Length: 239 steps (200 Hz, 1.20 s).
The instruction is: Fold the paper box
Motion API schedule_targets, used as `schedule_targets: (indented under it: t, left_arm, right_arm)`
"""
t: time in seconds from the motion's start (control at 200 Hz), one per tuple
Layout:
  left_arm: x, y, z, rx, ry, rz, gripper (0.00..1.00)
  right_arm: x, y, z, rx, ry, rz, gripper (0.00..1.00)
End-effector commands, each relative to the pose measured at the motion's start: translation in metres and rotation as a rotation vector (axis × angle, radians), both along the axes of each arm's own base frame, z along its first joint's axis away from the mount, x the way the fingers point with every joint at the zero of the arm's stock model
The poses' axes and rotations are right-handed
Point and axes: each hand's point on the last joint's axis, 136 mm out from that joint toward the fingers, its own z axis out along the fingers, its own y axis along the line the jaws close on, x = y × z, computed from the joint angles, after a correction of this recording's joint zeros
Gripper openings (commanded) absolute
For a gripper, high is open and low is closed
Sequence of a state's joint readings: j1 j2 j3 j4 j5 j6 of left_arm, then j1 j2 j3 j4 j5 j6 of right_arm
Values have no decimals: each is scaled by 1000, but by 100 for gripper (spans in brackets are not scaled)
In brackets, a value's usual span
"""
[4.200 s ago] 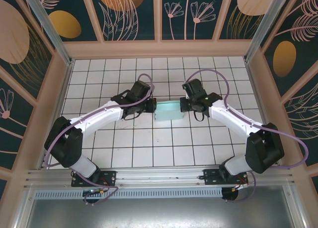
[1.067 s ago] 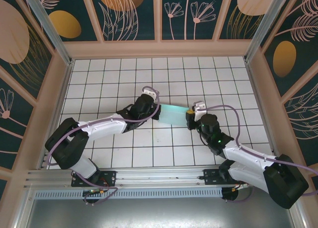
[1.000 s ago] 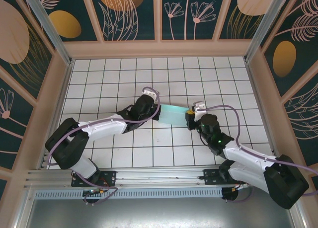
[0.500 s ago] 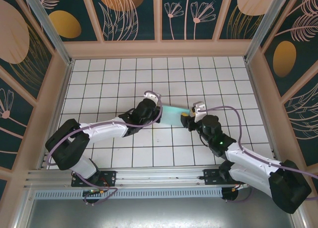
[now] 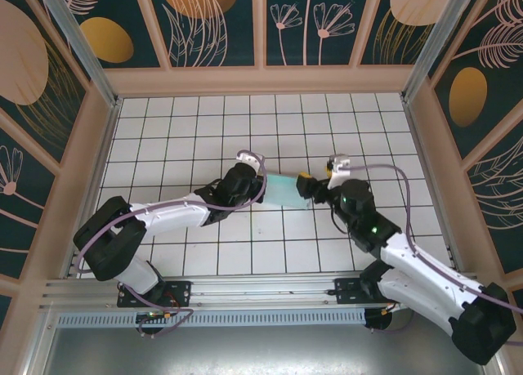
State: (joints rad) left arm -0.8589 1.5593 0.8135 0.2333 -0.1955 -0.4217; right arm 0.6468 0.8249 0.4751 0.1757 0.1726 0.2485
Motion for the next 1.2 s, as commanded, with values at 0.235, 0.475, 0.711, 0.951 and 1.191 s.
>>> schedule_targets:
  t: [0.235, 0.475, 0.711, 0.951, 1.191]
  left_arm:
    - [-15, 3, -15, 4, 34, -30, 2]
    - [-19, 4, -19, -16, 49, -32, 5]
    - [-21, 7, -17, -32, 46, -25, 7]
    - [-26, 11, -13, -49, 51, -26, 30]
    - [-34, 18, -7, -26, 37, -53, 48]
  right_arm:
    - [38, 7, -40, -48, 239, -95, 81]
    - [29, 5, -80, -50, 299, -108, 79]
    - [19, 1, -97, -62, 282, -149, 79]
    - [17, -5, -101, -48, 267, -183, 79]
    - [18, -4, -109, -60, 283, -186, 79]
